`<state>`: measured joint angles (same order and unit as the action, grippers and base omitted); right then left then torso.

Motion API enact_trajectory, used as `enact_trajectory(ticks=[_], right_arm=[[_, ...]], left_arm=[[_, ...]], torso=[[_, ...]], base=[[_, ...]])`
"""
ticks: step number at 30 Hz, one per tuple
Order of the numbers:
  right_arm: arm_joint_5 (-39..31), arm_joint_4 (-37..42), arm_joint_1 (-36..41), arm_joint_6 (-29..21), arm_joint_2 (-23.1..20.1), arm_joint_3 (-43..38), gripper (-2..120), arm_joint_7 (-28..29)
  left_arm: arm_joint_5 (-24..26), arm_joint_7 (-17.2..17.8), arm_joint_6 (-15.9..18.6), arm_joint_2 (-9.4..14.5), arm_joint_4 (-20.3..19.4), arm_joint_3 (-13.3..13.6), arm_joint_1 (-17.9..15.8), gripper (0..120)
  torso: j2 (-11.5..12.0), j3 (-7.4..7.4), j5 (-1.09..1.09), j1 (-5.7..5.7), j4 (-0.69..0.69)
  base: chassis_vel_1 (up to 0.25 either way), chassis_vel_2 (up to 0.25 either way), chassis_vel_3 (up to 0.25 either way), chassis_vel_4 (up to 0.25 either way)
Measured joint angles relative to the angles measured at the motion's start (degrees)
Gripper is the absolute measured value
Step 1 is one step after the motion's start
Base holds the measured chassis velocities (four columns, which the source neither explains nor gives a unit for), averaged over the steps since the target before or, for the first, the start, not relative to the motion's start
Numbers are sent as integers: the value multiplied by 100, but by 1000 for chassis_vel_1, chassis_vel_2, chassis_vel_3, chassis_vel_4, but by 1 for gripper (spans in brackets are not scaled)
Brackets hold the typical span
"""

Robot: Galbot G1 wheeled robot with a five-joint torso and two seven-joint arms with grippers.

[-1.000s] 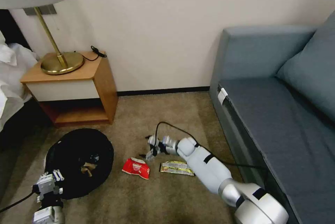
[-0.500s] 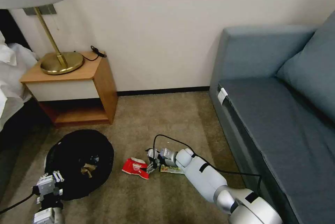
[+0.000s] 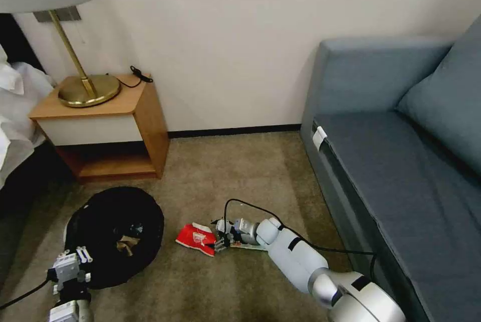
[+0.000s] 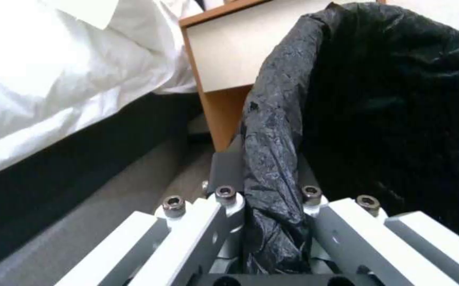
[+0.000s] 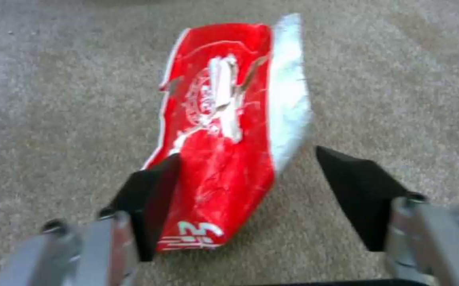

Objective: Pick up the trash bin, then pick up the garbage on the floor and place it into the trash bin.

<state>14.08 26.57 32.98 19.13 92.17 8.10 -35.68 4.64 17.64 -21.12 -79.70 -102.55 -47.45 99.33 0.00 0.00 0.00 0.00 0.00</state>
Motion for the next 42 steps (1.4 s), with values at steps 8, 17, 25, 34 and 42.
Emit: enact_trajectory(ticks=[8, 17, 25, 34, 42], right_arm=[[-23, -24, 4, 146, -2, -29, 39, -3], [-34, -15, 32, 238, -3, -58, 8, -16], [-37, 0, 53, 295, -3, -121, 0, -16], [-104, 141, 75, 317, -3, -505, 0, -33], [-150, 254, 37, 310, -5, -1320, 0, -22]], left_arm=[[0, 1, -3, 2, 12, -5, -9, 6], [4, 2, -21, 0, 35, -2, -15, 6], [15, 7, -45, 2, 50, -2, -12, 6], [19, 13, -76, 13, 92, -5, -12, 6], [22, 29, -94, 16, 43, -9, 17, 6]], torso=[[0, 0, 0, 0, 0], [0, 0, 0, 0, 0], [0, 0, 0, 0, 0], [0, 0, 0, 0, 0], [0, 0, 0, 0, 0]], base=[[0, 0, 0, 0], [0, 0, 0, 0], [0, 0, 0, 0], [0, 0, 0, 0], [0, 0, 0, 0]])
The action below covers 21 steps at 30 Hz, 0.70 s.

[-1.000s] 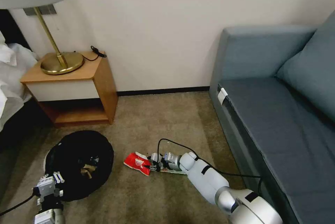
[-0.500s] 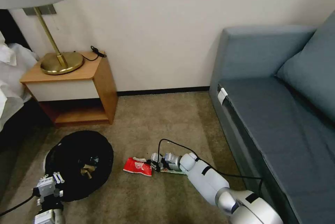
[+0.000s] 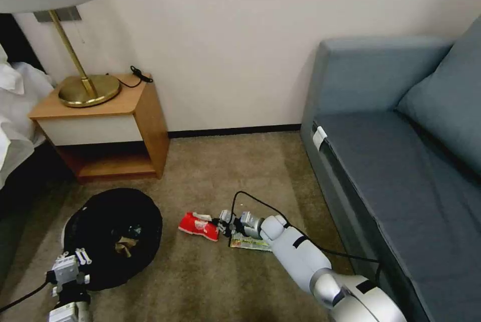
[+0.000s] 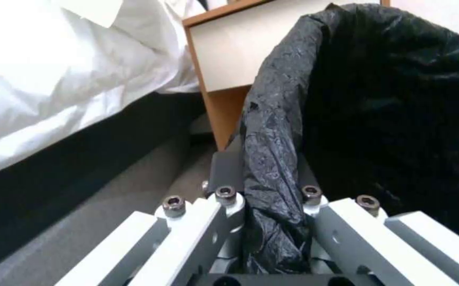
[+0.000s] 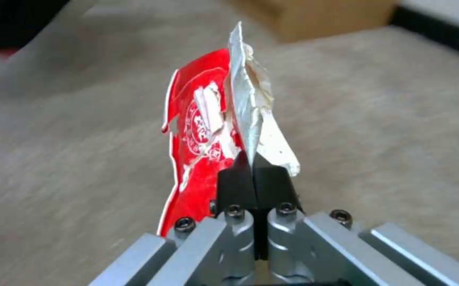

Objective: Pick up the trash bin, then pick up the garbage on the floor and place it into the trash bin.

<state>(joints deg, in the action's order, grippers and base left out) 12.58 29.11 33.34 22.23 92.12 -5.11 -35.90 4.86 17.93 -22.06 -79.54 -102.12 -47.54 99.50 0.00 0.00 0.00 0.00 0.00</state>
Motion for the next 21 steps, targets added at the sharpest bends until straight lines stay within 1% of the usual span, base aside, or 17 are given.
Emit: enact_trajectory(ticks=[3, 7, 8, 9, 12, 13, 16, 17, 18, 21], right_arm=[[-78, 127, -9, -16, 0, -218, 0, 53], [-638, 696, -10, -101, 0, -319, 0, 233], [-638, 696, -10, -101, 0, -319, 0, 233], [-795, 883, -5, -111, 0, -264, 0, 261], [-1464, 1577, 133, -327, 3, 291, 0, 675], [-1464, 1577, 133, -327, 3, 291, 0, 675], [-2268, 2328, 354, -607, 5, 1006, 0, 1149], [-2458, 2539, 417, -663, 3, 1180, 0, 1229], [-2458, 2539, 417, -663, 3, 1180, 0, 1229], [-2890, 3145, 612, -844, 1, 1654, 0, 1397]], left_arm=[[0, 1, -7, 3, -16, -1, 15, 6], [-31, 1, -81, 8, 19, 0, 11, 6], [-31, 1, -81, 8, 19, 0, 11, 6], [-37, 1, -86, 6, 23, 9, 9, 6], [-48, 2, -86, -6, 23, 29, -5, 6], [-48, 2, -86, -6, 23, 29, -5, 6], [-50, 1, -48, -18, -25, 45, -46, 6], [-52, 1, -28, -22, -47, 49, -56, 6], [-52, 1, -28, -22, -47, 49, -56, 6], [-52, 1, 23, -36, -114, 65, -68, 6]], torso=[[0, 0, 0, 0, 0], [0, 0, 0, 0, 0], [0, 0, 0, 0, 0], [0, 0, -1, 0, 0], [0, 0, -1, 0, 0], [0, 0, -1, 0, 0], [0, 0, 0, 0, -2], [0, 0, 0, 0, -1], [0, 0, 0, 0, -1], [0, 0, -1, 0, -1]], base=[[0, 0, 0, 0], [0, 0, 0, 0], [0, 0, 0, 0], [0, 0, 0, 0], [0, 0, 0, 0], [0, 0, 0, 0], [0, 0, 0, 0], [0, 0, 0, 0], [0, 0, 0, 0], [0, 0, 0, 0]])
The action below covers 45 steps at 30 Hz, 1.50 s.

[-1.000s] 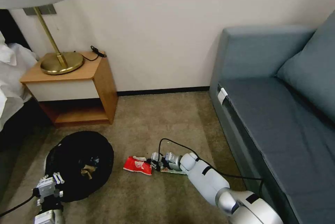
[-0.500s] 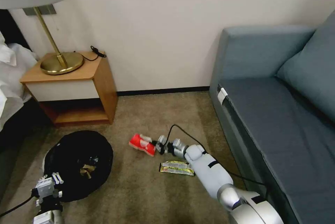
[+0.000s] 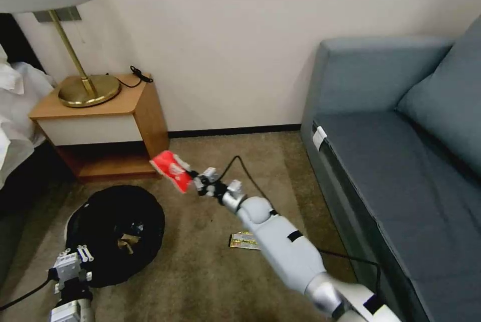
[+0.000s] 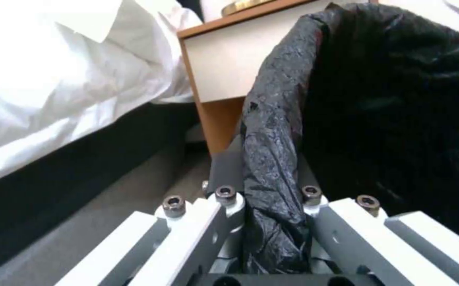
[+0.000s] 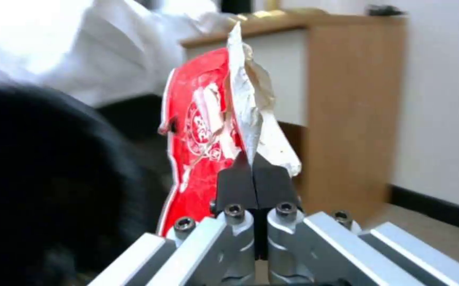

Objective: Pick up the trash bin, then pick up the garbage on the floor and place it into the trash bin.

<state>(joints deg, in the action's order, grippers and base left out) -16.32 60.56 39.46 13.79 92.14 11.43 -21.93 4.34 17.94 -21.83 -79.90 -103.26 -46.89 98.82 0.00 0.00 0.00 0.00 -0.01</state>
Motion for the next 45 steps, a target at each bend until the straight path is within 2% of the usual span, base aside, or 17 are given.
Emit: enact_trajectory(ticks=[7, 18, 24, 32, 36, 39, 40, 45], right_arm=[[-378, 721, 352, -236, -1, 640, 0, 135], [-325, 985, 732, -201, -93, 648, 0, -163], [-50, 708, 736, -78, -89, 733, 0, -276], [404, -24, 529, 238, -4, 804, 0, 146], [515, -139, 476, 299, -3, 858, 10, 280], [592, -146, 477, 345, -1, 902, 25, 330], [592, -146, 477, 345, -1, 902, 25, 330], [683, -83, 491, 377, 0, 913, 42, 355]], left_arm=[[65, -4, 47, -23, -191, 7, 60, 6], [119, 1, 44, -12, -225, -17, 99, 6], [117, 0, 122, -48, -438, 29, 106, 6], [-16, -28, 212, -115, -520, 69, 72, 6], [-64, -33, 210, -124, -508, 88, 80, 6], [-70, -36, 197, -125, -457, 92, 73, 6], [-70, -36, 197, -125, -457, 92, 73, 6], [-77, -48, 184, -123, -374, 92, 48, 6]], torso=[[0, 0, 0, 0, 0], [0, 1, 0, 0, 1], [0, 0, 0, 0, 1], [0, 0, 1, 0, 1], [0, 0, 1, 0, 1], [0, 0, 0, 0, 1], [0, 0, 0, 0, 1], [0, 0, 0, 0, 1]], base=[[0, 0, 0, 0], [0, 0, 0, 0], [0, 0, 0, 0], [0, 0, 0, 0], [0, 0, 0, 0], [0, 0, 0, 0], [0, 0, 0, 0], [0, 0, 0, 0]])
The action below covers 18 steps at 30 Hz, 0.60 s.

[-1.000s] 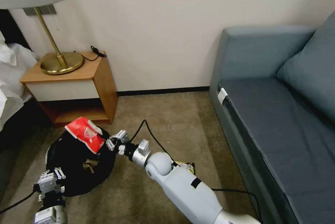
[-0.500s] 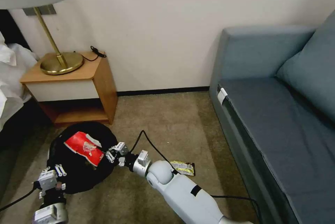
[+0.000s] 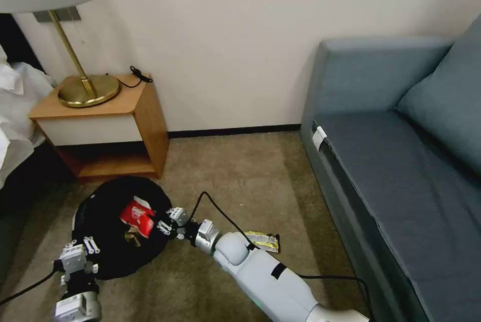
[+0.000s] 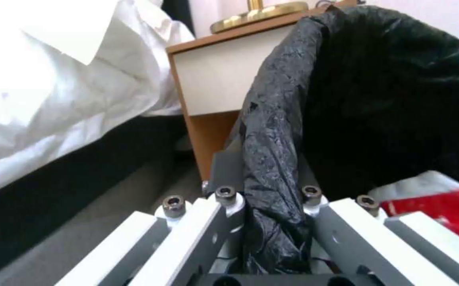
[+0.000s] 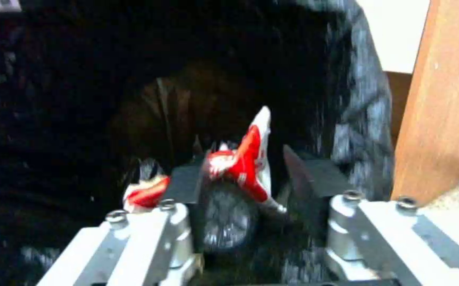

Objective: Pick up the trash bin, then pick up the garbage on the floor and place it into the trash bin.

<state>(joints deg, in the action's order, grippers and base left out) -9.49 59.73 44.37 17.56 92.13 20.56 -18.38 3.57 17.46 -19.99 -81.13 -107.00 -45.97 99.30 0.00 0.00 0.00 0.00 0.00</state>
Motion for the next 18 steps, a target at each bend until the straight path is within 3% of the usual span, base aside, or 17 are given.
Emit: enact_trajectory(ticks=[10, 14, 18], right_arm=[[19, 622, 12, -184, -237, -129, 77, -207], [-42, 959, 35, -486, -700, -422, 97, -686], [344, 1028, 96, -735, -1020, -747, 100, -1337]], left_arm=[[42, 3, -64, 76, 164, -75, -23, 6], [131, 13, -106, 117, 248, -101, -22, 6], [131, 15, -133, 124, 312, -101, -38, 6]], torso=[[0, 0, 0, 0, -1], [0, 0, 1, 0, 0], [0, 0, 1, 0, 0]], base=[[0, 0, 0, 0], [0, 0, 0, 0], [0, 0, 0, 0]])
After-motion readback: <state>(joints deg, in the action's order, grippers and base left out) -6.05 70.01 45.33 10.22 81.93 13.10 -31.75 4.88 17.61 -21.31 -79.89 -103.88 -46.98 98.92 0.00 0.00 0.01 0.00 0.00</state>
